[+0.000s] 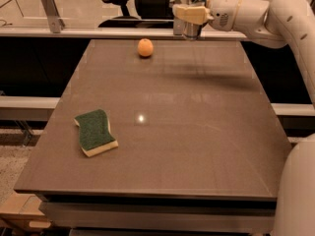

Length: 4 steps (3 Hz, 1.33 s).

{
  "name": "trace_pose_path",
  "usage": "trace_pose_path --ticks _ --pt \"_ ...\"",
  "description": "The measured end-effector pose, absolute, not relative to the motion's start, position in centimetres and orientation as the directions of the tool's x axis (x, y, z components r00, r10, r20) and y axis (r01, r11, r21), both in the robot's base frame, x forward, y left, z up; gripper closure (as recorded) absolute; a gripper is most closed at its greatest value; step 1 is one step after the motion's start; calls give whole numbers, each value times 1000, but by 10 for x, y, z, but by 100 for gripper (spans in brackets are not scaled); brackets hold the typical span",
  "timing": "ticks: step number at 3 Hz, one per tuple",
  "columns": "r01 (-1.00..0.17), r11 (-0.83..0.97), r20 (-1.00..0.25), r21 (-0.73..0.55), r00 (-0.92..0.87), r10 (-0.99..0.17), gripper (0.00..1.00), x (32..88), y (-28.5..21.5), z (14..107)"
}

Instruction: Move redbull can near orange

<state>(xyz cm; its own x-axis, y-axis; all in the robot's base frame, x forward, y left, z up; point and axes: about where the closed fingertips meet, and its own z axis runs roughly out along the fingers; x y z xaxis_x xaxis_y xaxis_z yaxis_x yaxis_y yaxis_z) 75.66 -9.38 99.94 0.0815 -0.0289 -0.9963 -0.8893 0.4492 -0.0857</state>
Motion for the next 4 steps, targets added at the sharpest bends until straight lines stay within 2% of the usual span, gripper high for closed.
trace_pose_path --ticks 4 --pt "-880 474 -1000 -14 20 9 100 804 -56 955"
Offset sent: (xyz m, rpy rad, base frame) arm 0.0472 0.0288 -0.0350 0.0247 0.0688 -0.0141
